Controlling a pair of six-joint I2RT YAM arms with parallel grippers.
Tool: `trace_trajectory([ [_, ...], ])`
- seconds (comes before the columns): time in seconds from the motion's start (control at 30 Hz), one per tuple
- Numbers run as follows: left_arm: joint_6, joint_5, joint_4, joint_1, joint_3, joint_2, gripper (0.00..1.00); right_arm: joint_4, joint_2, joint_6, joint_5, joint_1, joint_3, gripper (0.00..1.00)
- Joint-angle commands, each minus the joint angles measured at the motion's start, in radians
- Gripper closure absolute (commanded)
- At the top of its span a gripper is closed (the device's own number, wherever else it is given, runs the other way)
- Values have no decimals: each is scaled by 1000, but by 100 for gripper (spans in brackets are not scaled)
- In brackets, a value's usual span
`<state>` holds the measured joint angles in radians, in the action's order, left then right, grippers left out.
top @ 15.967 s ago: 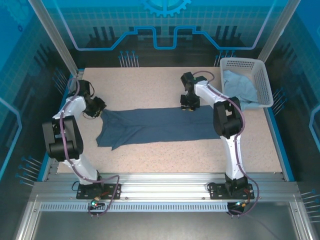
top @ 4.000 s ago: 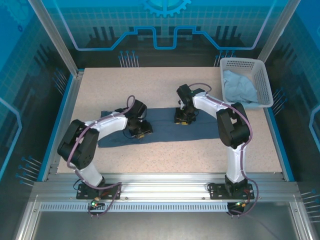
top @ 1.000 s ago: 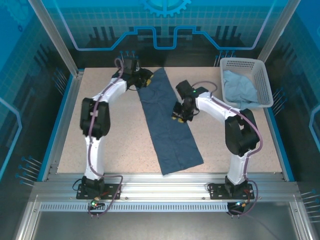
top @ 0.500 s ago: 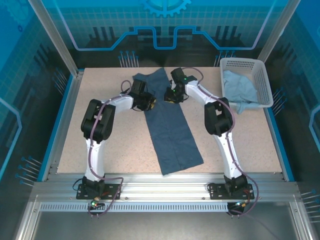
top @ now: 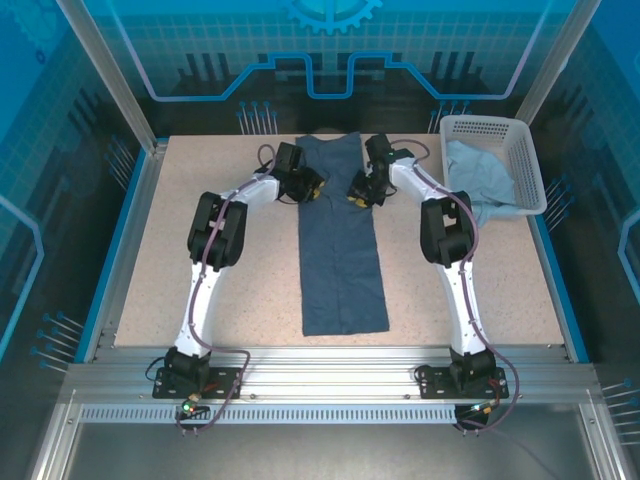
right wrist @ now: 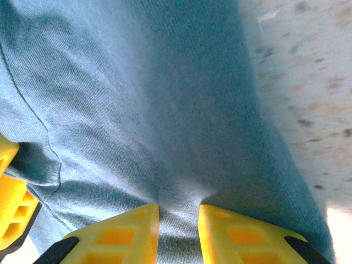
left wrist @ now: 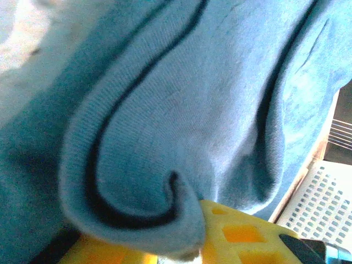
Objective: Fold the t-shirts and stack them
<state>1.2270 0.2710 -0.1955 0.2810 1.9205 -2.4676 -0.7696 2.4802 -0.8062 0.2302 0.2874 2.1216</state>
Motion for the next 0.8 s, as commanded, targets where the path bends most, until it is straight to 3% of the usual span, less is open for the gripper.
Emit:
trace_trajectory([
  [0.0,-30,-4,-87,-15,55,-60,74,-87,21,-55,-35,-22,-15,73],
  [0.2,-44,22,-91,-17,83,-49,71,-96,43,-81,-17,-47,34,72],
  [0.33,-133,4,-110,-13,86,54,57,-27,-22,-18,-12,-26,12,69],
  [0.43,-229,-43,-246,2,96,152,50,-49,-65,32,-13,-14,42,63],
  [0.63,-223,-108,-265,42,-290,480,46,-47,-278,58,-83,-9,-85,48],
  [0.77,-251,-62,-354,99,-577,681,48,3,-468,29,-73,0,-384,48],
])
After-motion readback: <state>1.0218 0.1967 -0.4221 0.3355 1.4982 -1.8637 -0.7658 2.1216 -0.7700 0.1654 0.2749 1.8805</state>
